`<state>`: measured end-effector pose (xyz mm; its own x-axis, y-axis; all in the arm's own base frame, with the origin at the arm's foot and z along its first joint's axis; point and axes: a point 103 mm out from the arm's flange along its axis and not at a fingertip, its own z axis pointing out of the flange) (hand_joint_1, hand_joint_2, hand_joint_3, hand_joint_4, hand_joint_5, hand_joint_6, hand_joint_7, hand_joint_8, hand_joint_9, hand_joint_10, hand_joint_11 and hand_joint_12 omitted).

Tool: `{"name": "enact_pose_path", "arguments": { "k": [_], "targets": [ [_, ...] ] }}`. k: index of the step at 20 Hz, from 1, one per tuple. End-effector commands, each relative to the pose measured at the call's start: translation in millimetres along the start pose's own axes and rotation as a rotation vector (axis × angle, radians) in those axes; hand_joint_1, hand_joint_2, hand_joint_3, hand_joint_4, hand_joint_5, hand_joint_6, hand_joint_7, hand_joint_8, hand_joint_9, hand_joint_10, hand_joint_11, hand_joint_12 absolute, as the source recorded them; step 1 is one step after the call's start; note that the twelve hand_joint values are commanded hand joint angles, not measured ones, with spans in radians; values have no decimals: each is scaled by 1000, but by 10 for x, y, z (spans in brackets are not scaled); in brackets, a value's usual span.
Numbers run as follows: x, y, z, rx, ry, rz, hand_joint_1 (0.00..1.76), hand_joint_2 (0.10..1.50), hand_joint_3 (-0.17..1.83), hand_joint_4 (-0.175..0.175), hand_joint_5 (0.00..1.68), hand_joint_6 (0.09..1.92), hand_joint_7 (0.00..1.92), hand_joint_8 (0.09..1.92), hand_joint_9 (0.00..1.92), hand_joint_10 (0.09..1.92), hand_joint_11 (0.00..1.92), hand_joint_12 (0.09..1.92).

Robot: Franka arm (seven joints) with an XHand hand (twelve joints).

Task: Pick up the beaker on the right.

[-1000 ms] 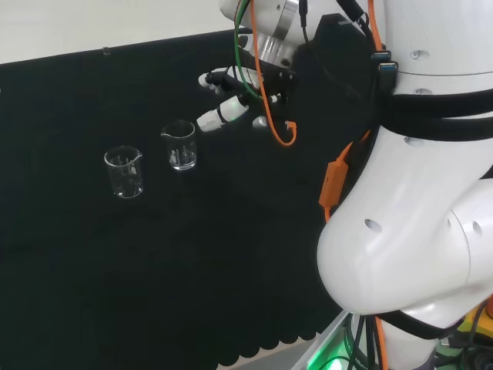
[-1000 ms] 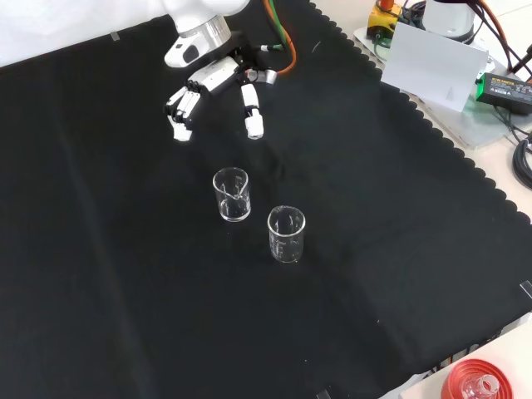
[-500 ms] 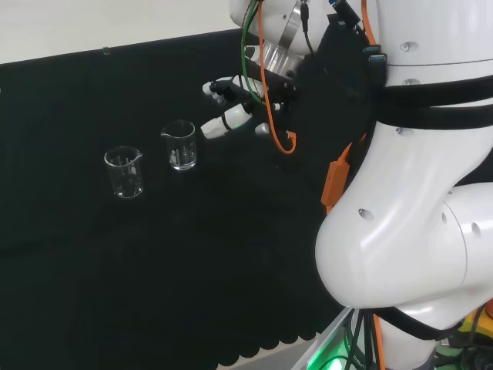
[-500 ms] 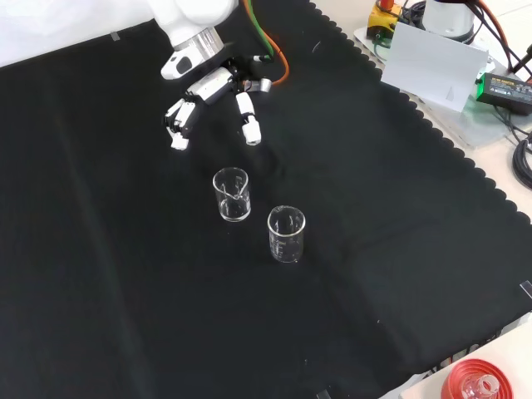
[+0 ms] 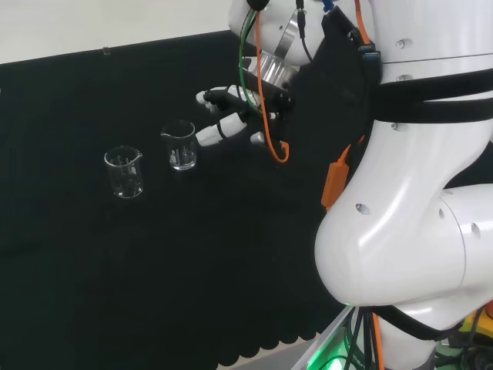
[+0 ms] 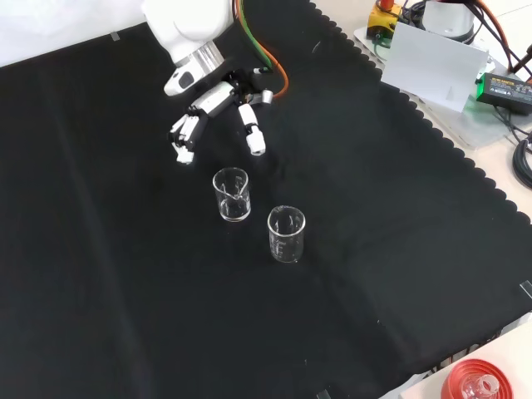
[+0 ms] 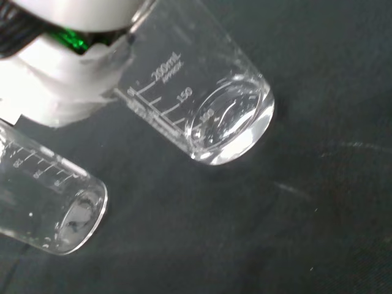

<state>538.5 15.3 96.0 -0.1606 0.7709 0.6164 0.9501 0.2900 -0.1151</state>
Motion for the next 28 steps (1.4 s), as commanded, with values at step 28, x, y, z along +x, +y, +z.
{"name": "enact_pose_path", "arguments": {
  "k": [28],
  "targets": [
    [5, 224, 507, 24, 172, -90, 851, 457, 745, -72, 349, 87, 271, 651, 364, 691, 0, 1271]
  ]
}}
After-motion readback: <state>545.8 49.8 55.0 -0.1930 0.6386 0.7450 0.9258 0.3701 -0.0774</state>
